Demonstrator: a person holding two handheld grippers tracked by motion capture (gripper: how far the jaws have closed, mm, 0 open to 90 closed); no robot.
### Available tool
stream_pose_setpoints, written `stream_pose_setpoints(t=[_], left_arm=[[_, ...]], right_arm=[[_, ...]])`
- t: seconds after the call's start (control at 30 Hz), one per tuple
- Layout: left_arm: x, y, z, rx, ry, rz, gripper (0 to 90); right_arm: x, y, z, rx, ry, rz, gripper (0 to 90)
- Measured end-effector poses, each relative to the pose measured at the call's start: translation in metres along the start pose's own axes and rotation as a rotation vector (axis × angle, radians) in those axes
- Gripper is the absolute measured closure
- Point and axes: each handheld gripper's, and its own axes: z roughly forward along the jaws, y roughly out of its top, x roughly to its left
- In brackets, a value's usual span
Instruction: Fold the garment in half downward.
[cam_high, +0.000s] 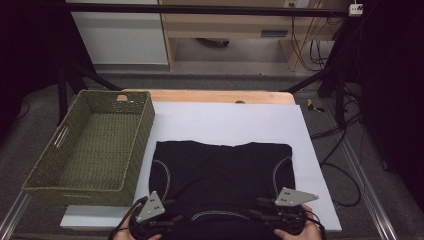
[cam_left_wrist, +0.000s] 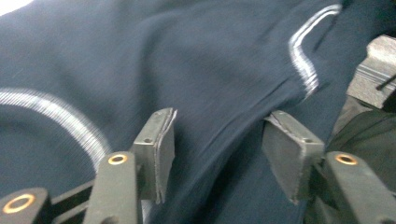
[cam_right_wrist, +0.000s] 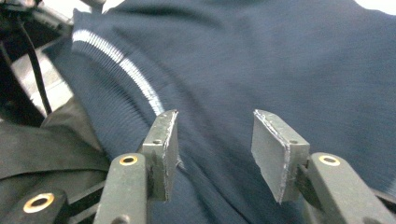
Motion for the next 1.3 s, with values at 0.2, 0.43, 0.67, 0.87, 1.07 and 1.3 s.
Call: stream_pose_setpoints(t=[0.2, 0.43, 0.67, 0.87, 1.07, 1.3], left_arm=[[-0.006, 0.006, 0.017, 0.038, -0.006, 0.061, 77.9], [-0.009, 0.010, -0.008, 0.009, -0.051, 0.070, 85.5], [-0.024, -0.002, -0.020, 0.121, -0.110, 0.112, 84.5], [-0.016, -0.005, -0.011, 0.116, -0.120, 0.020, 55.4], [0.014, 0.004, -0.020, -0.033, -0.087, -0.151, 27.4], [0.048, 0.023, -0.016, -0.110, 0.015, -0.245, 7.3]], right_arm=[[0.004, 0.001, 0.034, 0.089, 0.052, -0.036, 74.4], [0.005, 0.008, 0.019, 0.068, 0.125, -0.012, 85.2], [0.014, 0.007, 0.001, 0.119, 0.233, 0.031, 84.8], [0.011, -0.004, 0.012, 0.189, 0.223, 0.065, 72.0], [-0.007, 0.006, -0.010, 0.011, 0.133, 0.083, 42.3], [-0.046, 0.014, -0.019, -0.068, -0.048, 0.126, 27.1]])
